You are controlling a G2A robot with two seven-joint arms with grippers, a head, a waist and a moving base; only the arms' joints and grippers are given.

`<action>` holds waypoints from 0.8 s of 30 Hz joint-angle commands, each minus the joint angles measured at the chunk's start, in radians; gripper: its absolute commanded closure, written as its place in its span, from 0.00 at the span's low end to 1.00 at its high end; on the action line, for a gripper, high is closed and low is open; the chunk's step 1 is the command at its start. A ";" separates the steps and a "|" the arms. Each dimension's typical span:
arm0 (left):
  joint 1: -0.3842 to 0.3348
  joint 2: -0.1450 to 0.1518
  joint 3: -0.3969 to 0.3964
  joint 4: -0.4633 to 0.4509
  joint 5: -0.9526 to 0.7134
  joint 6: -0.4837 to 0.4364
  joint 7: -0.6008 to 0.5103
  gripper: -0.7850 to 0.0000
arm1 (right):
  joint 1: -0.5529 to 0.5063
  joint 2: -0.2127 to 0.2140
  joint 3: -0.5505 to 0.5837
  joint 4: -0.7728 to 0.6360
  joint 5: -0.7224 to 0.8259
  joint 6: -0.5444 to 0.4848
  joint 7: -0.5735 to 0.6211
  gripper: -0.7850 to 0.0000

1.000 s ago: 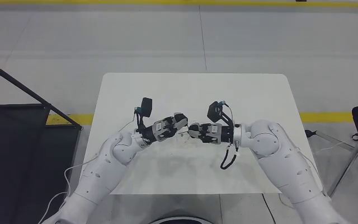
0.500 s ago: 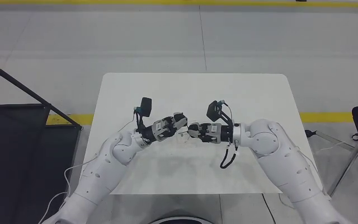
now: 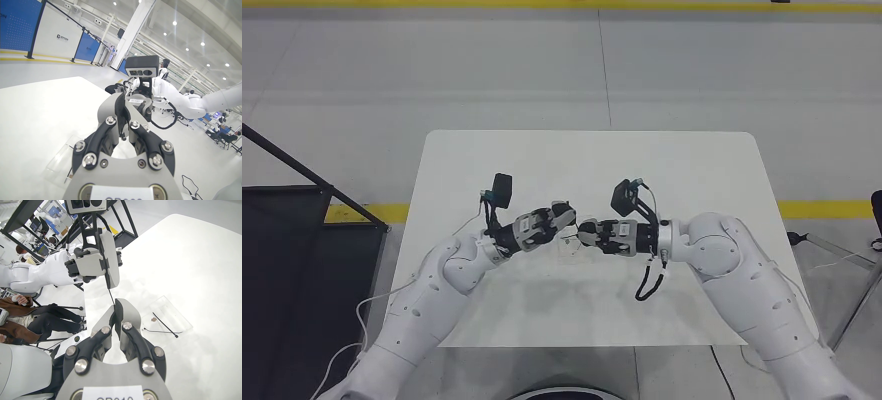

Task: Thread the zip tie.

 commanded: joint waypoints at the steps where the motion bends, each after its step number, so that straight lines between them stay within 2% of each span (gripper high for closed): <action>1: 0.001 0.000 -0.005 0.002 0.004 0.003 0.004 1.00 | 0.000 0.000 0.001 0.002 0.003 0.004 -0.004 0.40; 2: 0.001 0.000 -0.008 0.002 0.008 0.006 0.007 1.00 | 0.001 0.001 0.005 0.003 -0.003 0.013 -0.009 0.13; 3: 0.001 0.000 -0.015 0.001 0.013 0.011 0.013 1.00 | 0.000 0.002 0.011 0.002 -0.014 0.025 -0.020 0.03; 4: 0.003 0.001 -0.023 -0.001 0.020 0.021 0.021 1.00 | -0.006 0.003 0.018 -0.003 -0.023 0.032 -0.032 0.00; 7: 0.021 0.005 -0.052 -0.027 0.079 0.056 0.047 1.00 | -0.035 0.013 0.052 -0.024 -0.041 0.033 -0.053 0.00; 10: 0.054 0.010 -0.082 -0.060 0.138 0.081 0.078 1.00 | -0.074 0.027 0.098 -0.061 -0.069 0.077 -0.054 0.00; 14: 0.096 0.018 -0.112 -0.089 0.199 0.095 0.092 1.00 | -0.079 0.029 0.104 -0.067 -0.073 0.085 -0.054 0.00; 24: 0.096 0.018 -0.112 -0.089 0.199 0.095 0.092 1.00 | -0.079 0.029 0.104 -0.067 -0.073 0.085 -0.054 0.00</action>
